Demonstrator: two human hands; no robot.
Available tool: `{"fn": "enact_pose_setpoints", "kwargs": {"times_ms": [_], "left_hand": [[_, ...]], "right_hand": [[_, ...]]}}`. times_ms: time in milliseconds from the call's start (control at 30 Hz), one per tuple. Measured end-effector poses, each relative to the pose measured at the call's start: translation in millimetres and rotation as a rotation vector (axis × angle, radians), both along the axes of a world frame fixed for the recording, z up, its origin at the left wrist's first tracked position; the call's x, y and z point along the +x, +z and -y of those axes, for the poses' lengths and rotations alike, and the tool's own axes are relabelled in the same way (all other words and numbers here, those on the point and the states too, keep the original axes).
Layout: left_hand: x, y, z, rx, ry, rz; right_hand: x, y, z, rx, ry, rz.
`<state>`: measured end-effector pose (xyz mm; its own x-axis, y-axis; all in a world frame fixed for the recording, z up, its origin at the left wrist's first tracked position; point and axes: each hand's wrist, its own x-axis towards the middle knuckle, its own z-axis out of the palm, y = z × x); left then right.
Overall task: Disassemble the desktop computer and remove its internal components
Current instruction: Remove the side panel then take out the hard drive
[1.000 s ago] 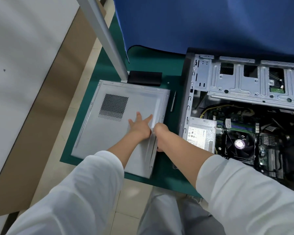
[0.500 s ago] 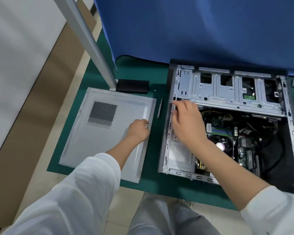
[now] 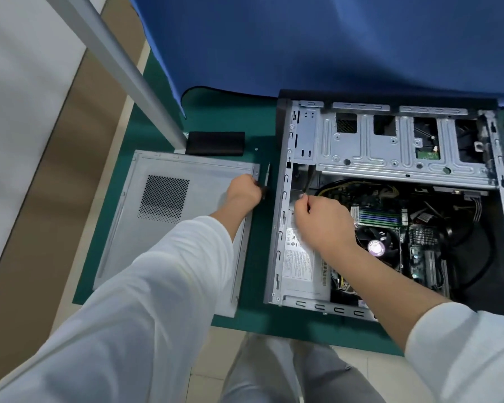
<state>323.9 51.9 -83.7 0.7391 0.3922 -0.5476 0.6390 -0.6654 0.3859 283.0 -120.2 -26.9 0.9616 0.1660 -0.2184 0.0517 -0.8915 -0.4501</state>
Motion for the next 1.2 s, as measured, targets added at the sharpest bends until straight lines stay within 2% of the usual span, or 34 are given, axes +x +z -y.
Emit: {"fn": "enact_pose_setpoints", "kwargs": {"times_ms": [133, 333, 533, 667, 767, 867, 1000, 1133, 1200], "left_hand": [[2, -6, 4, 0.066, -0.008, -0.041], [-2, -11, 4, -0.029, 0.039, -0.034], [-37, 6, 0, -0.275, 0.251, 0.148], [-63, 39, -1, -0.343, 0.327, 0.272], [-68, 75, 7, -0.296, 0.242, 0.381], [-66, 110, 29, -0.303, 0.065, 0.412], [-60, 138, 79, -0.336, -0.125, 0.434], [-64, 141, 123, -0.353, -0.251, 0.505], [-68, 134, 136, -0.254, -0.346, 0.545]], "right_hand": [[0, -3, 0, -0.015, 0.003, 0.014], [0, -3, 1, 0.005, 0.000, 0.004], [0, -1, 2, 0.039, 0.002, -0.010], [0, 2, 4, 0.174, 0.011, -0.022], [-2, 11, 14, 0.375, 0.045, -0.036], [-2, 33, 31, 0.495, 0.208, 0.060], [4, 58, 69, 0.374, 0.376, 0.202], [6, 62, 120, 0.272, 0.324, 0.253], [9, 58, 147, 0.248, 0.247, 0.227]]}}
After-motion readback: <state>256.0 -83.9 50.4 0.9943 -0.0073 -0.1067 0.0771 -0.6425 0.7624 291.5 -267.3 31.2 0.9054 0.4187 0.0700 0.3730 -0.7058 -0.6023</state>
